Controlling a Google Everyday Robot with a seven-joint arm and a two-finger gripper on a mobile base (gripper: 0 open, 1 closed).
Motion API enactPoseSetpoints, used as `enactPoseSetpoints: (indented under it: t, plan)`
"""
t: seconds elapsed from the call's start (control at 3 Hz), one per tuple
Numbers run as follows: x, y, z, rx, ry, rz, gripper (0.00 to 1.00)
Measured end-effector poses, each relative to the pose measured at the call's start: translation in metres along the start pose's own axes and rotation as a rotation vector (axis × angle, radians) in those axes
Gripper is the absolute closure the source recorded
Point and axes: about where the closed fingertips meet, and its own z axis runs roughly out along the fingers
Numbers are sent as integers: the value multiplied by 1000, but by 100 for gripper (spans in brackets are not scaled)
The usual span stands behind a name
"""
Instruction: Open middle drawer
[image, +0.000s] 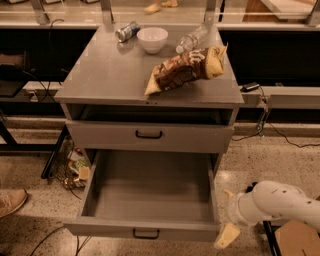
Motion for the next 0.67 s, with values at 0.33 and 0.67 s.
enactPoseSetpoints:
  t: [0.33,0.67]
  plan:
    - [13,-34,-75,123,-35,22,0]
    - [20,-64,-138,231,-28,43,0]
